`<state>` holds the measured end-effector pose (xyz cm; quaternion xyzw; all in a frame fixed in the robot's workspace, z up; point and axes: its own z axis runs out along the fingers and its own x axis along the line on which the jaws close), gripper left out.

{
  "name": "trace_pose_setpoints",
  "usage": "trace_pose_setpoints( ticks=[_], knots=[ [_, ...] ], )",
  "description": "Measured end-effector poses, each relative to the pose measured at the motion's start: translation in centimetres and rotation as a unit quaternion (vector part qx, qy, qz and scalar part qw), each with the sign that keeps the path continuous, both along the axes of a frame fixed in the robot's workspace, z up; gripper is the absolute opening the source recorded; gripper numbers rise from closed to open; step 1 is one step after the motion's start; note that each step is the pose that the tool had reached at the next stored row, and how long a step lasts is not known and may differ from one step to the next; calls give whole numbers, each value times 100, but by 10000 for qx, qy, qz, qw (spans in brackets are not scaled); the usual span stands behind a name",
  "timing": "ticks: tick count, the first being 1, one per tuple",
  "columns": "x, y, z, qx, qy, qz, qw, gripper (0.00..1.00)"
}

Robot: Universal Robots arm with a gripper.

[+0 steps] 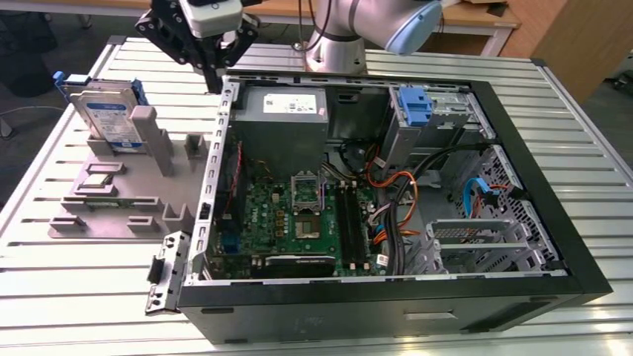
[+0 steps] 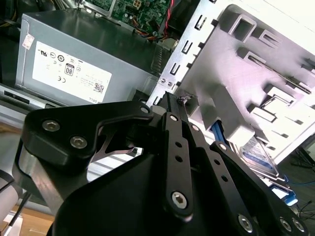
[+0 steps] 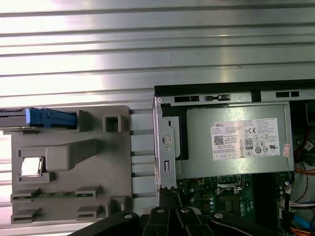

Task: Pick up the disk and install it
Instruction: 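Reach for the disk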

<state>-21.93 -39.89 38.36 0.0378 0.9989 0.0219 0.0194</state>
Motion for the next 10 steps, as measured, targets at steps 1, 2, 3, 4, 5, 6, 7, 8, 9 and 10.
trace_pose_setpoints(
  ticks=[1, 2, 3, 4, 5, 6, 7, 8, 9, 10],
  knots=[
    [-11, 0, -1, 0, 0, 0, 10000, 10],
    [-22, 0, -2, 0, 0, 0, 10000, 10],
    [-31, 0, -2, 0, 0, 0, 10000, 10],
    [-40, 0, -4, 0, 0, 0, 10000, 10],
    [-49, 0, -4, 0, 0, 0, 10000, 10],
    [-57, 0, -5, 0, 0, 0, 10000, 10],
    [-62, 0, -5, 0, 0, 0, 10000, 10],
    [-64, 0, -5, 0, 0, 1, 10000, 10],
    [-66, 0, -5, 0, 0, 0, 10000, 10],
    [-67, 0, -5, 0, 0, 0, 10000, 10]
  ],
)
